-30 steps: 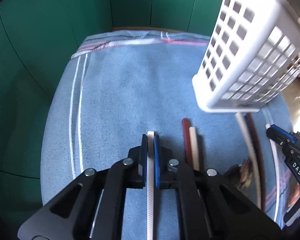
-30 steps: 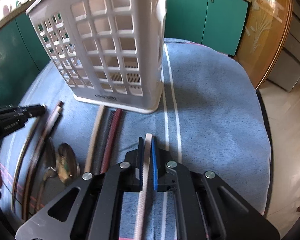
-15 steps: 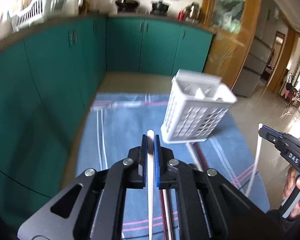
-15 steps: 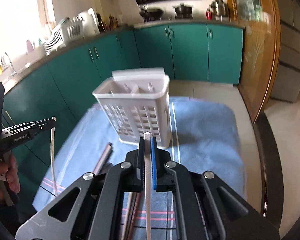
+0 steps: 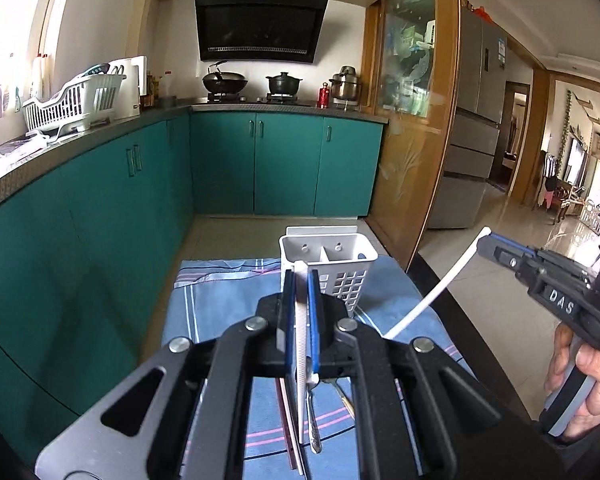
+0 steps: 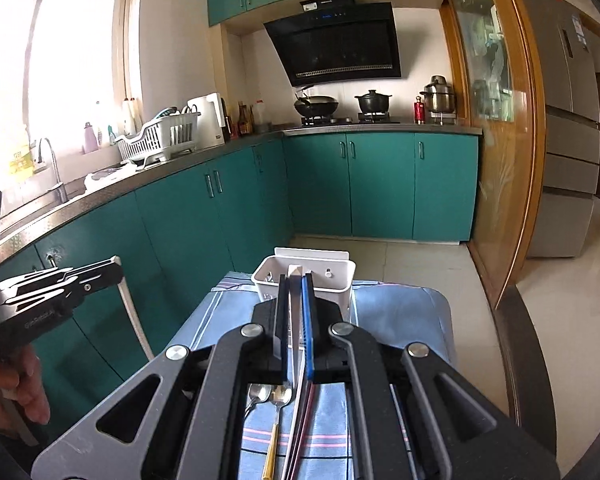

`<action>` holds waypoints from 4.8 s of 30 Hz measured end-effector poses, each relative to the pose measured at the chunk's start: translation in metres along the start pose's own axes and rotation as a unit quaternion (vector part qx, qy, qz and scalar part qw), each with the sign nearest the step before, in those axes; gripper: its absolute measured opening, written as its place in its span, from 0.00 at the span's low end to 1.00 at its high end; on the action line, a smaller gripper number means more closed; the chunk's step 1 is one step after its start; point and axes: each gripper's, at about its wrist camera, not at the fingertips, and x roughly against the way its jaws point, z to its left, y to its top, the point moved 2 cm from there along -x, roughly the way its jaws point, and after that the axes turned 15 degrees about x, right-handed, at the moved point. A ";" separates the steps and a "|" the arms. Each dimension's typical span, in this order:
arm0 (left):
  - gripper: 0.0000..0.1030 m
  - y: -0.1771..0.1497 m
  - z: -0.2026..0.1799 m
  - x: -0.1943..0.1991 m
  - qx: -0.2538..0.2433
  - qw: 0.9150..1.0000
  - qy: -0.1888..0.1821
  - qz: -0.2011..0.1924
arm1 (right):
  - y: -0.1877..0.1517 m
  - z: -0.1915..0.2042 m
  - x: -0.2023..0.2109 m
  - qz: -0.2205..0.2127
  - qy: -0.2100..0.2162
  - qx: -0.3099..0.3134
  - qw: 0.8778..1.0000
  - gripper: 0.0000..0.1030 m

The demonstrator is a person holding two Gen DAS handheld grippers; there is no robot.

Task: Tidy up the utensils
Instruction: 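Lift both white chopsticks and carry them above the white holder, then lower the chopsticks into the holder and open both tools, then withdraw both tools from the holder back over the remaining utensils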

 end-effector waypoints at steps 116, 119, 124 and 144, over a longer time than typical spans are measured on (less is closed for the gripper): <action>0.63 0.043 -0.021 -0.168 -0.012 0.998 0.065 0.011 | -0.137 -0.046 -0.100 0.070 -0.020 -0.109 0.991 0.82; 0.71 0.020 -0.012 -0.133 -0.016 0.997 0.070 -0.009 | -0.136 -0.044 -0.097 0.066 -0.023 -0.104 0.992 0.82; 0.77 -0.034 0.017 -0.092 0.008 0.996 0.082 -0.017 | -0.134 -0.035 -0.089 0.061 -0.025 -0.086 0.994 0.82; 0.77 -0.095 0.047 -0.097 0.025 0.994 0.097 0.033 | -0.139 -0.008 -0.088 0.091 -0.031 -0.039 0.995 0.82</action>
